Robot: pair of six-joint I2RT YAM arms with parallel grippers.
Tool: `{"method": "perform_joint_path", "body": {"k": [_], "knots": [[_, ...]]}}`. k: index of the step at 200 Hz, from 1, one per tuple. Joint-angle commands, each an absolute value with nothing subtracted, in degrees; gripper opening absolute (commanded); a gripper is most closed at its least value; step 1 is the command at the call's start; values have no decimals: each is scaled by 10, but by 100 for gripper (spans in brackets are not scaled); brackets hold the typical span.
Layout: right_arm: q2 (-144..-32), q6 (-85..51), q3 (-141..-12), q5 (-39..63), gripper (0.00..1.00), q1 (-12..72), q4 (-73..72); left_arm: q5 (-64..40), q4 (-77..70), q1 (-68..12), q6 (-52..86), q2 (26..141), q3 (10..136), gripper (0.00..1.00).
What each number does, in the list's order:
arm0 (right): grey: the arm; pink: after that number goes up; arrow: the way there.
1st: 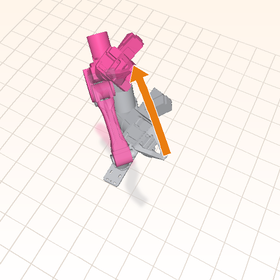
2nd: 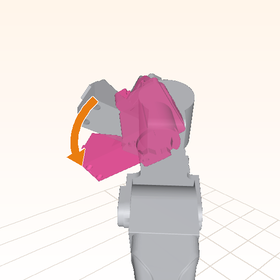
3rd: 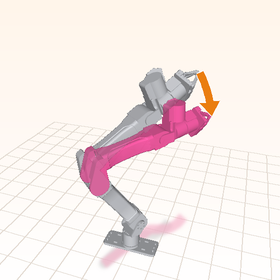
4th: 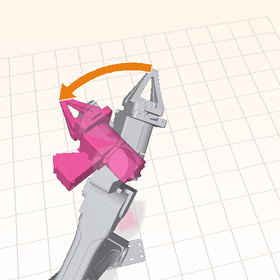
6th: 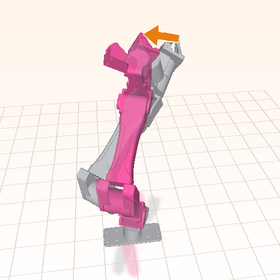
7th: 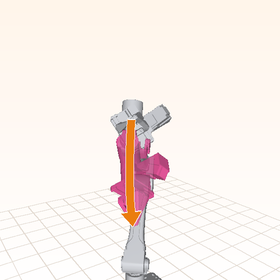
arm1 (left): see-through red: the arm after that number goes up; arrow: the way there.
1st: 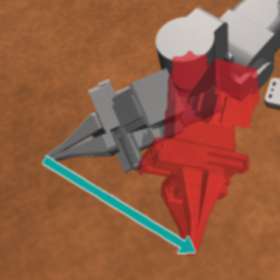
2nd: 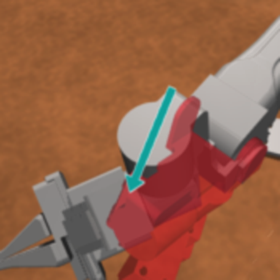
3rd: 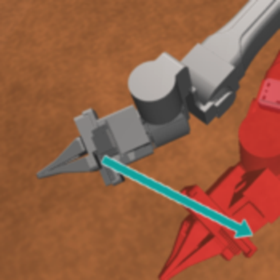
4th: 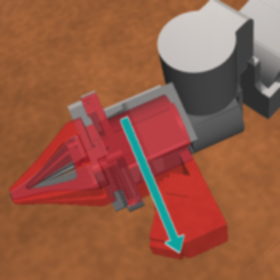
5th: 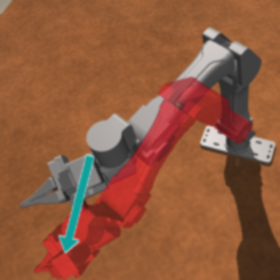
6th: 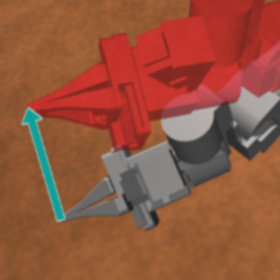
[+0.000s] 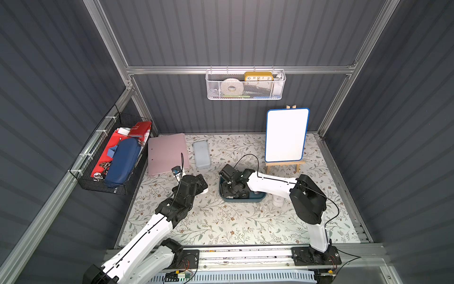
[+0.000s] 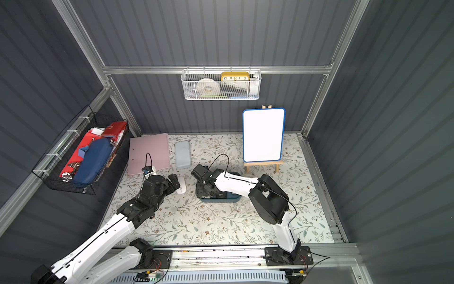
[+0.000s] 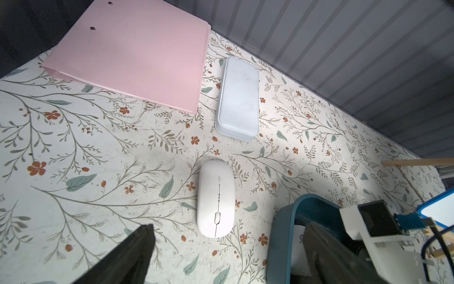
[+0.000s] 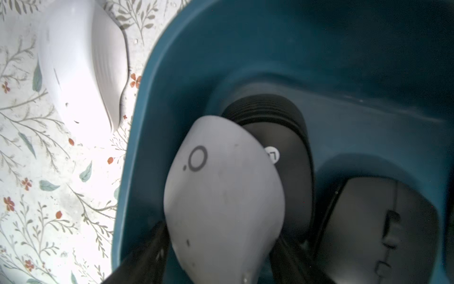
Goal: Take out the mouse from the storage box
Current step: Pick up the mouse from the storage box.
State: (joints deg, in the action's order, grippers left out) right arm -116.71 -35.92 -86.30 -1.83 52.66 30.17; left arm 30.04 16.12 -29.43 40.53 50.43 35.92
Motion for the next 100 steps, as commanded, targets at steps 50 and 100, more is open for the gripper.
{"method": "perform_joint_path", "body": {"k": [50, 100], "knots": [[-1150, -359, -862, -26, 51, 526, 311, 303, 161, -294, 405, 501, 352, 99], [-1169, -358, -866, -19, 53, 526, 293, 305, 166, -294, 409, 502, 350, 99]]}}
